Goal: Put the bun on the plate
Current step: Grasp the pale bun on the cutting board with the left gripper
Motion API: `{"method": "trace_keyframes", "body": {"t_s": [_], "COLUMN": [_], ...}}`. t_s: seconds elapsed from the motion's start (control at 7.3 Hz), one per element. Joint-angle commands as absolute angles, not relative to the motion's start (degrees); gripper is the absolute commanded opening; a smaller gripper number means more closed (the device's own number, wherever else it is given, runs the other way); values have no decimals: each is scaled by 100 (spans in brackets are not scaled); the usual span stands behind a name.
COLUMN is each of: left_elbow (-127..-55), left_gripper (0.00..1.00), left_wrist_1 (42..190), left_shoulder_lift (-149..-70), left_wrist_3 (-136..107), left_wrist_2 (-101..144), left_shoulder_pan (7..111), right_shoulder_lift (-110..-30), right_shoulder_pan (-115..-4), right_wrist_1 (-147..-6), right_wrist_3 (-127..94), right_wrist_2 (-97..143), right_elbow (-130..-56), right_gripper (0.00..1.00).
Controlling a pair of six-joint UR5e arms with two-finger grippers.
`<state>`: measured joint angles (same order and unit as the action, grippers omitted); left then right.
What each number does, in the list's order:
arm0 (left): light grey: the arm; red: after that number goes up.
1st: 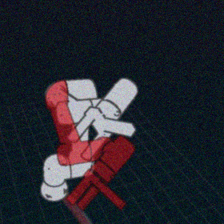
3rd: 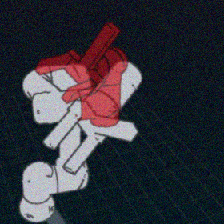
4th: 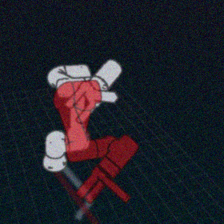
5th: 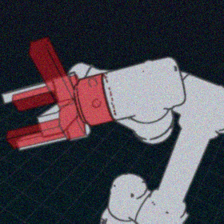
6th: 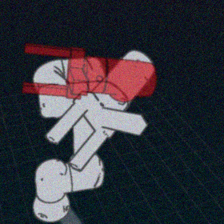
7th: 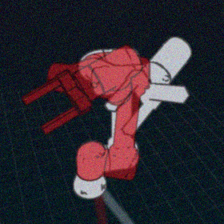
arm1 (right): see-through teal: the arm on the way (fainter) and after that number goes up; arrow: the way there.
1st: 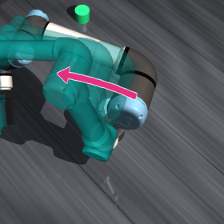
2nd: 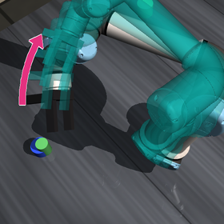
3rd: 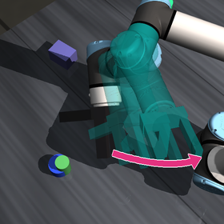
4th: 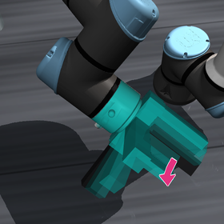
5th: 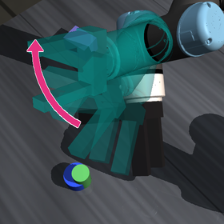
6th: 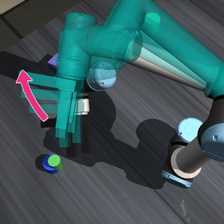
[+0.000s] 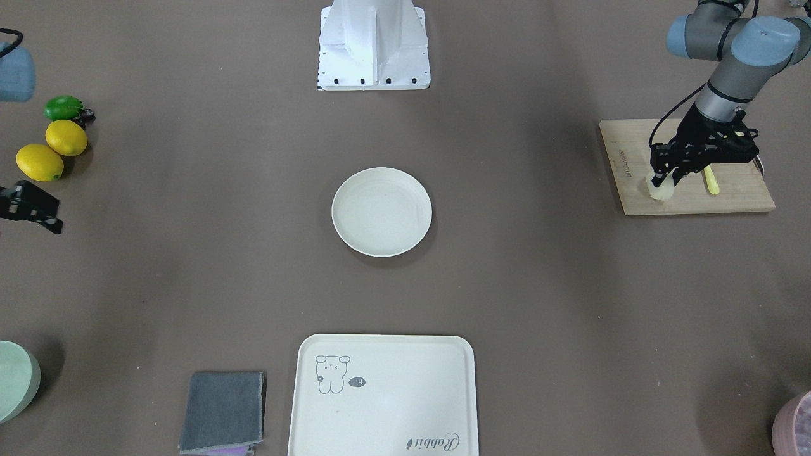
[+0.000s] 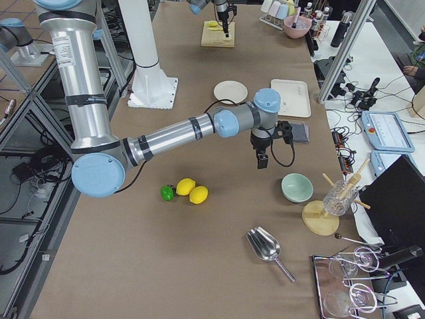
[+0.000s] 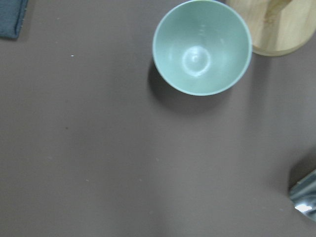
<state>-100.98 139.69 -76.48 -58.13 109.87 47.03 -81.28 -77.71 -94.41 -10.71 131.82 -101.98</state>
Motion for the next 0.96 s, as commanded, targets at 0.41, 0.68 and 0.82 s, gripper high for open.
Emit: {"method": "trace_keyframes", "body": {"t_s": [0.41,0.68,0.82], "left_elbow": [-11247,-11723,-11751], "left_gripper": [30,30,30], "left_wrist_1": [11963,10081,9446], "left_shoulder_lift": [-8555,-10012,-10620], "left_wrist_3": [-5809,-6315,-6728], "left_wrist_2": [11136,11118,11057], "left_shoulder_pan": [5212,5142,4794], "right_shoulder_lift": [-8955,-9210,-9324], "right_shoulder_pan": [-8675,-8928,-9095], "right_wrist_1": [-10081,-10081,-10081], "right_wrist_3": [290,604,685], "right_wrist_2": [13184,13192,13245], "right_elbow": [-10222,-10196,-10195], "right_gripper": [100,100,100]}}
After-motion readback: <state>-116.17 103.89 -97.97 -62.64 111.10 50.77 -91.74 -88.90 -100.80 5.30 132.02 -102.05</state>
